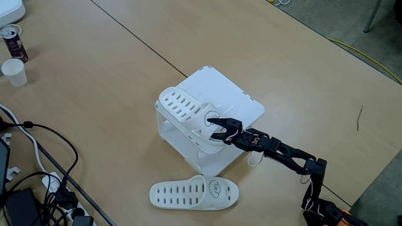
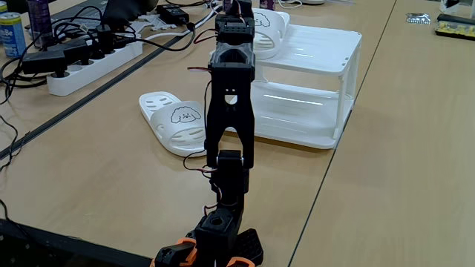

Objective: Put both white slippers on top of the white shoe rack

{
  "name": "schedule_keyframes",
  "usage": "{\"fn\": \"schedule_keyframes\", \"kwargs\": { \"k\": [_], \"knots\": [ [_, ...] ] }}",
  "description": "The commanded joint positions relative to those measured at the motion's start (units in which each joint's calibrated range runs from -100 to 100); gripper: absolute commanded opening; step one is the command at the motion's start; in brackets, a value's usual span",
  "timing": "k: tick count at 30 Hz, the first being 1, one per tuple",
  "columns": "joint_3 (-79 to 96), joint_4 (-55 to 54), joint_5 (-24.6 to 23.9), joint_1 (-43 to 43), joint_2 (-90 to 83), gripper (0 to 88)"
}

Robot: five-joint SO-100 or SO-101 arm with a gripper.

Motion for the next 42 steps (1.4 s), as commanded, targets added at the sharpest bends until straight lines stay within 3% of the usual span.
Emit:
{"fn": "schedule_keyframes", "kwargs": {
  "k": [1,17,29,36,42],
  "knots": [
    [-0.6,0.0,0.4,0.1,-5.3,28.0],
    [19.2,0.0,0.4,-0.4,-28.7,28.0],
    [61.6,0.0,0.4,-14.9,-54.7,28.4],
    [75.0,-0.2,0.4,-19.0,-52.7,28.5],
    [71.5,-3.0,0.4,-18.8,-43.2,28.5]
  ]
}}
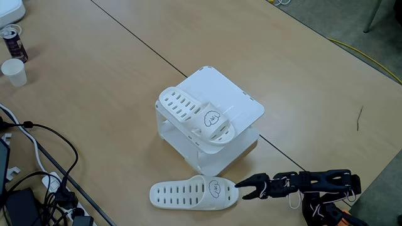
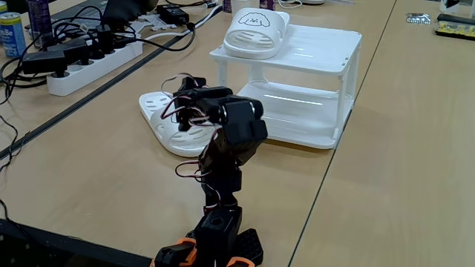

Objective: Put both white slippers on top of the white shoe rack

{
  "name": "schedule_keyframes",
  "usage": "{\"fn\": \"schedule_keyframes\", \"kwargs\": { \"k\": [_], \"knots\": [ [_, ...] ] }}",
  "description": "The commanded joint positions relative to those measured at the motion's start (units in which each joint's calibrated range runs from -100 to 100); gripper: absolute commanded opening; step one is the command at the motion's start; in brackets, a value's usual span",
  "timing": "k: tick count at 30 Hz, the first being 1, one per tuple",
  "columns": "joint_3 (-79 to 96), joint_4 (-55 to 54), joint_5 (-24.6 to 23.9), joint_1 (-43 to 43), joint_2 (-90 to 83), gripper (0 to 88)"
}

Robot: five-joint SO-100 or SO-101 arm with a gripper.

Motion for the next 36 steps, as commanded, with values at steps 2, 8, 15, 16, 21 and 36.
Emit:
{"fn": "schedule_keyframes", "kwargs": {
  "k": [2,8,15,16,21,36],
  "knots": [
    [-7.8,-5.2,0.4,-0.4,8.1,28.5],
    [-17.7,-9.1,0.4,-0.4,20.2,28.5],
    [-21.5,-12.5,0.4,2.7,28.2,28.5],
    [-21.5,-13.2,0.4,3.5,29.3,28.5],
    [-21.5,-13.7,0.4,5.9,31.4,28.5],
    [-34.7,-13.8,0.4,6.6,42.9,28.5]
  ]
}}
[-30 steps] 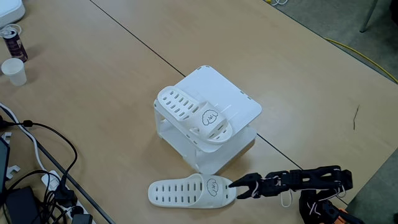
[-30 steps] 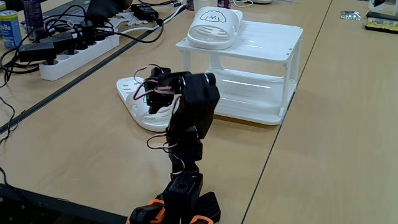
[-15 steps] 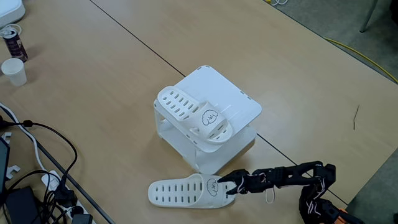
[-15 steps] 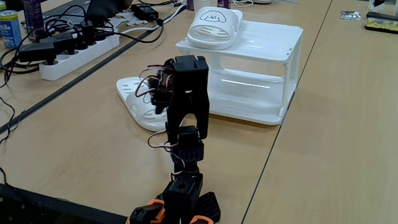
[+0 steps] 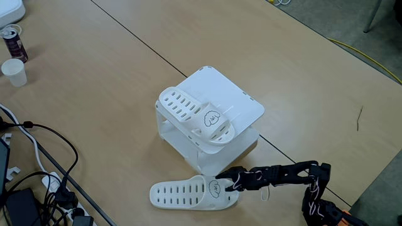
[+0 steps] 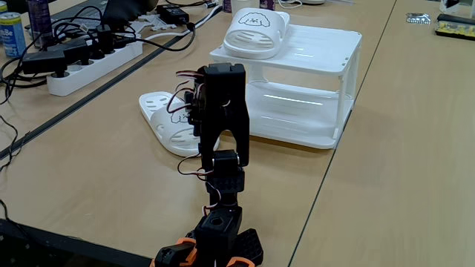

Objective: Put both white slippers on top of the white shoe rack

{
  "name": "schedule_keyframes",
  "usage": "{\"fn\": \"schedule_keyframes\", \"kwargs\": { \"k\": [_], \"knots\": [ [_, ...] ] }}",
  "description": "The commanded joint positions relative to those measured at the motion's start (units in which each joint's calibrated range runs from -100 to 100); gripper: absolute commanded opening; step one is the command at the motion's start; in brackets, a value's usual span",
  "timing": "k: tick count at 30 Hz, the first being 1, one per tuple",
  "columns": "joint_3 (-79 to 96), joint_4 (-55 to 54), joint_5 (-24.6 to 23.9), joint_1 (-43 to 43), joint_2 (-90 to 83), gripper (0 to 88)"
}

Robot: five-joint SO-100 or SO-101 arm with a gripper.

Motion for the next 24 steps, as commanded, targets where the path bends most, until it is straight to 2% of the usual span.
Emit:
{"fn": "schedule_keyframes", "kwargs": {
  "k": [1,10,24],
  "knots": [
    [-7.9,-1.2,0.4,-0.5,1.9,28.5],
    [-10.3,-16.4,0.4,-3.9,10.5,28.4],
    [-14.8,-17.2,0.4,-6.1,11.5,27.9]
  ]
}}
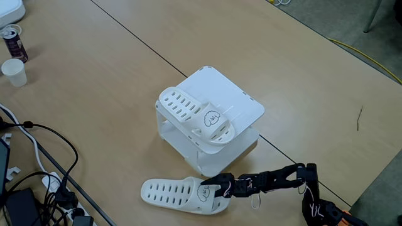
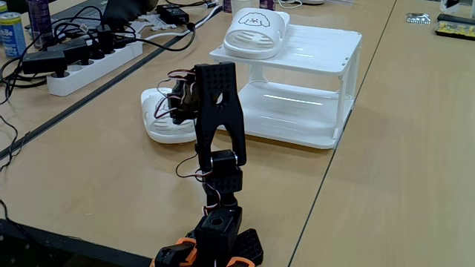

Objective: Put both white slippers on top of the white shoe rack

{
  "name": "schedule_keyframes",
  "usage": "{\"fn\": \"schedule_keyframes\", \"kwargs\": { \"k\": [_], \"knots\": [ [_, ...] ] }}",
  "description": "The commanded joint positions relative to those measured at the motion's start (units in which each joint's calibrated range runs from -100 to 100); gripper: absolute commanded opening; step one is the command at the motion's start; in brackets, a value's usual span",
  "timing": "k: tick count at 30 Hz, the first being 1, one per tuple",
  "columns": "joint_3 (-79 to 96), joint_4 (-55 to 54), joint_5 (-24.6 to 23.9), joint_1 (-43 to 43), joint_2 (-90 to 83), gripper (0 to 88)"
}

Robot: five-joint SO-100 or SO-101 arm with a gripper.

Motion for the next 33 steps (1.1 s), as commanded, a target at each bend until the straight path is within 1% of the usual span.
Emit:
{"fn": "schedule_keyframes", "kwargs": {
  "k": [1,9,11,15,18,25,33],
  "knots": [
    [-3.9,-1.6,0.4,-1.0,-1.5,27.9],
    [-4.5,-1.6,0.4,-4.5,-1.2,27.3],
    [-4.6,-1.6,0.4,-5.1,-1.2,22.6],
    [-4.6,-1.6,0.4,-5.1,-1.2,7.8],
    [-4.6,-1.6,0.4,-5.0,-1.2,0.8],
    [-6.0,-1.6,0.4,-4.5,-1.9,0.8],
    [-22.6,-1.2,0.4,-8.3,-2.7,0.8]
  ]
}}
